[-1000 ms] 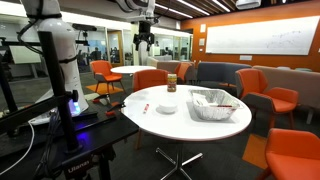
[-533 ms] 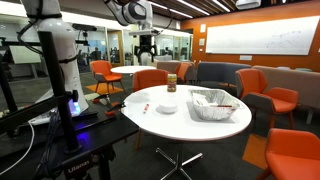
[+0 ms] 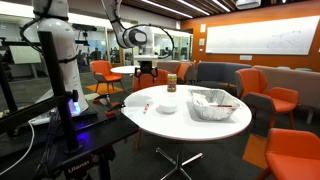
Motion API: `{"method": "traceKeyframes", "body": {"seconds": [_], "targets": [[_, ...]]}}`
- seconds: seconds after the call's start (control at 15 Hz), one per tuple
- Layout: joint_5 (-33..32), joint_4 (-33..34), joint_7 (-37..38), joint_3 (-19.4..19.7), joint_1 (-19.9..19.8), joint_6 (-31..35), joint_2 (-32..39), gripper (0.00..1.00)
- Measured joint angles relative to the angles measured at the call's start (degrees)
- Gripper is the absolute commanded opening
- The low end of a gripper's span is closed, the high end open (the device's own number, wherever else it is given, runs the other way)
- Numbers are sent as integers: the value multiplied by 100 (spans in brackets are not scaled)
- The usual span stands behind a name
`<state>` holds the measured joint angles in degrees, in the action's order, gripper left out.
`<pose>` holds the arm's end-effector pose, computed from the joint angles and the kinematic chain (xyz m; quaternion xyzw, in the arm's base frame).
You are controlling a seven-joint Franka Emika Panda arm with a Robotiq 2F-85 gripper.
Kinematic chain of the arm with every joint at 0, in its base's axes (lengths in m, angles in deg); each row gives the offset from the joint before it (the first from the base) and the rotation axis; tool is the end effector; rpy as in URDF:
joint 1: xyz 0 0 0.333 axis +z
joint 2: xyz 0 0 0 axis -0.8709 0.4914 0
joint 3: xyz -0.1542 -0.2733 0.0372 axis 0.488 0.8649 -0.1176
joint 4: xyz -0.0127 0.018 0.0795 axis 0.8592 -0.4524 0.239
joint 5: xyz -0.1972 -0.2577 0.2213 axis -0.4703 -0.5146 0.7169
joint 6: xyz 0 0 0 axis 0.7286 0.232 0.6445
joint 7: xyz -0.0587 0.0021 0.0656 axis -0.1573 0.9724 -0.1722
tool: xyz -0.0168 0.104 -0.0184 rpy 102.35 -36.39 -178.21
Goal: Put the marker in the bowl
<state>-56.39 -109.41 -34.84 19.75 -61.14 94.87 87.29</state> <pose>0.4272 -0.0446 0.2222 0.9111 0.4097 -0.0375 0.0247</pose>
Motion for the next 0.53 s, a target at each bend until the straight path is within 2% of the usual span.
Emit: {"method": "traceKeyframes", "body": {"seconds": [0.27, 0.53], "targets": [[-280, 77, 58, -115, -84, 860, 875, 100], [-792, 253, 585, -165, -98, 1304, 1613, 97]]}}
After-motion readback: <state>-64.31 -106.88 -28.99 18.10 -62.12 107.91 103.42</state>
